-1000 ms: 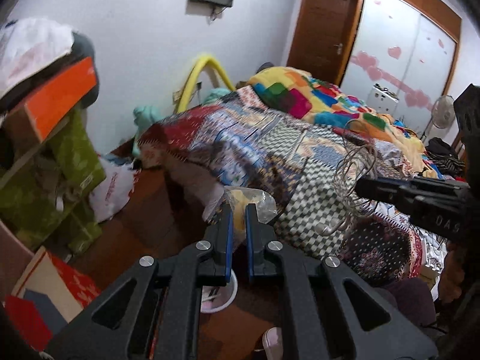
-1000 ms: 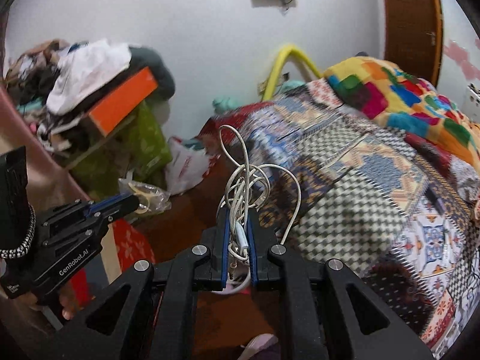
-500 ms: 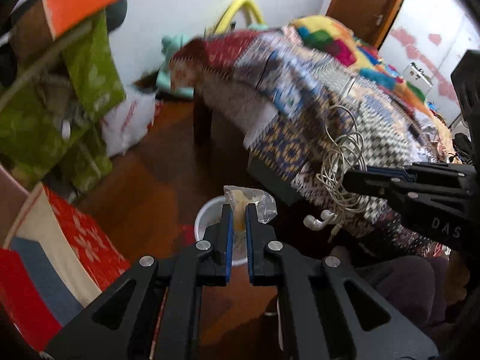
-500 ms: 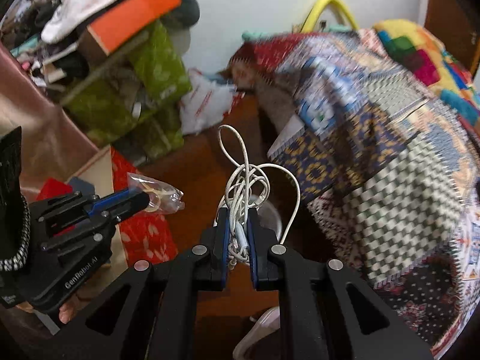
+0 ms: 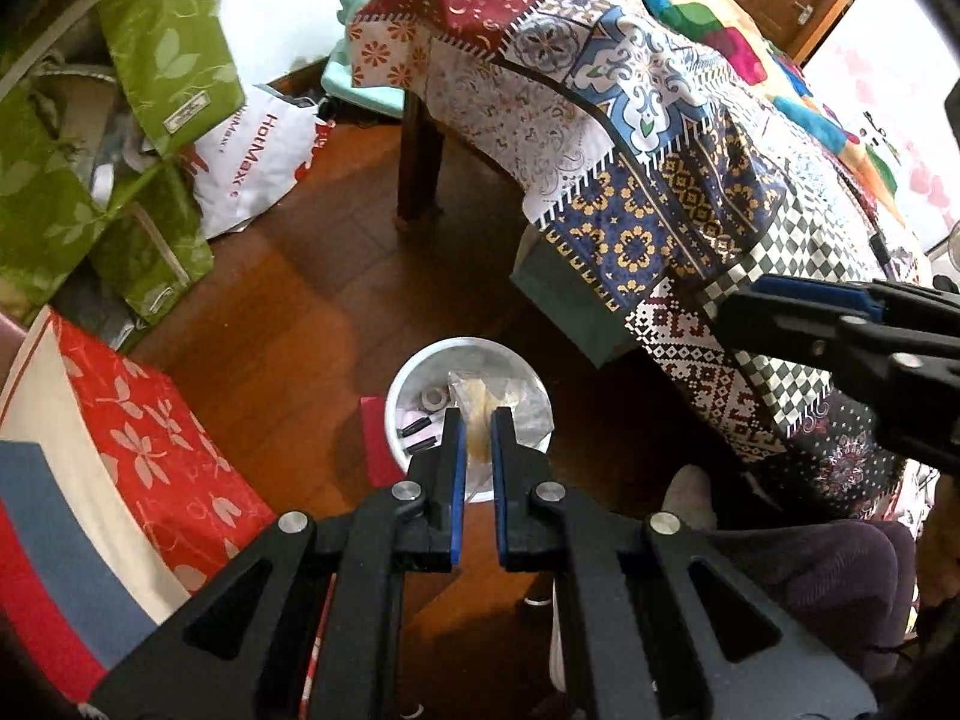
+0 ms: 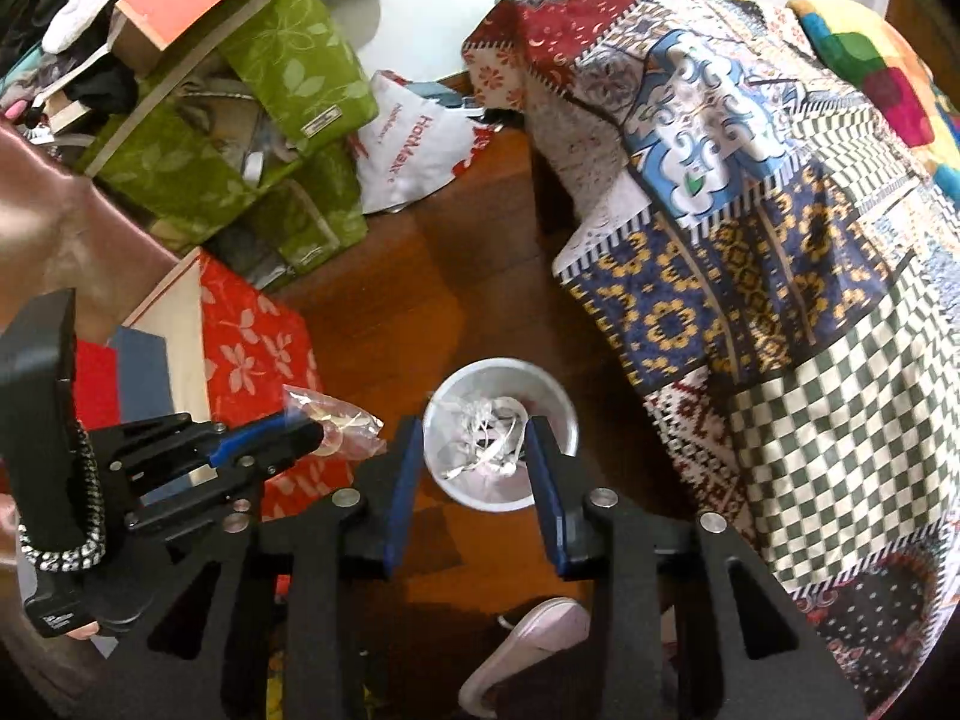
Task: Collect trash
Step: 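Open the right tool over the bin while the left tool releases the bag, then move both open tools back over the bed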
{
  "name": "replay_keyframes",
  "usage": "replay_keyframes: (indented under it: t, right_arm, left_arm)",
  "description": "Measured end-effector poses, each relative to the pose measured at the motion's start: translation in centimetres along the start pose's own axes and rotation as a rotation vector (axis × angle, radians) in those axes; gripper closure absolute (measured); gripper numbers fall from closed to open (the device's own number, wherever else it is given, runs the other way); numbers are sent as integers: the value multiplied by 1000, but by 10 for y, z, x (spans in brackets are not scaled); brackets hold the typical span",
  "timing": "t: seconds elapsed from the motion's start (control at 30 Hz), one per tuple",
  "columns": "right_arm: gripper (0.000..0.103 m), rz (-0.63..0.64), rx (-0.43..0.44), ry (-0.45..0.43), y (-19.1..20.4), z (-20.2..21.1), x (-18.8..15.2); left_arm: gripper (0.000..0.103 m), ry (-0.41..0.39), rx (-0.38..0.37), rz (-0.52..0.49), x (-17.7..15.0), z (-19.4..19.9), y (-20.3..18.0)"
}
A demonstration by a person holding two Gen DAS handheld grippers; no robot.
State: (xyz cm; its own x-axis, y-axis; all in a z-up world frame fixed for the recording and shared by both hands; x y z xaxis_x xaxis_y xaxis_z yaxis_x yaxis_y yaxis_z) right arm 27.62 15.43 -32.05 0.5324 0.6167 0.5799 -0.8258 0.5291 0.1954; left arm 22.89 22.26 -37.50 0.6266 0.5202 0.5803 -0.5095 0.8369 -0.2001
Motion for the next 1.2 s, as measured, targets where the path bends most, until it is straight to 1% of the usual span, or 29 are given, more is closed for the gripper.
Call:
replay_keyframes:
  t: [0.07,0.17,0.2,0.23,0.27,0.33,0.5,0.6,0.7,0.9,1.07,1.2]
  right_arm:
    - [71,-13,-4,-5,-8,3,2]
    - [71,-24,-13,-16,-16,8,4]
    - [71,-26,-16,-18,-19,9,4]
    - [71,-29,-18,-19,-20,10,3]
    - [71,-33,-20,-18,-21,12,2]
    - [71,-36,-18,-19,-23,16,0]
    - [71,-30,-17,-38,-22,32,-2]
    - [71,-31,-15,-65,-22,47,-2]
    - [71,-28,-13,-99,-22,65,0]
    - [71,-29,-22,-184,-27,108,3]
    - [71,-33,-36,-270,-37,150,7]
    - [71,-40,-75,-344,-53,184,10]
  left_arm:
    - [97,12,-8,0,4,-8,-6]
    - [89,43,-13,4,7,-19,-11]
    - [77,48,-10,6,7,-21,-11]
    - [70,56,2,8,8,-23,-11]
    - [67,56,1,11,8,-23,-12]
    - [67,48,-9,7,10,-18,-16]
    - [67,3,7,-26,16,4,-21]
    - [67,-36,8,-37,23,24,-26]
    - [67,-93,19,-59,32,50,-33]
    - [67,-197,7,-74,51,96,-53]
    - [67,-290,-5,-115,68,131,-86]
    - [67,-345,-44,-144,81,152,-116]
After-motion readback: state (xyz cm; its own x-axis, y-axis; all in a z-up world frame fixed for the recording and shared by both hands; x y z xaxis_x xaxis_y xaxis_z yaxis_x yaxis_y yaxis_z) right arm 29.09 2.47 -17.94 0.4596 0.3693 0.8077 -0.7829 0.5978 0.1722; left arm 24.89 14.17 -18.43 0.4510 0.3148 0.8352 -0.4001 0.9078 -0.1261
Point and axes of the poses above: each gripper's, at about its wrist camera, not at the fingertips, and z roughly against the way its jaws point, y to its left, x to its top, the point moved 9 cm from there along -z, roughly the way its jaws point, and after that the axes turned 15 degrees about -y, right-handed, at the moved point
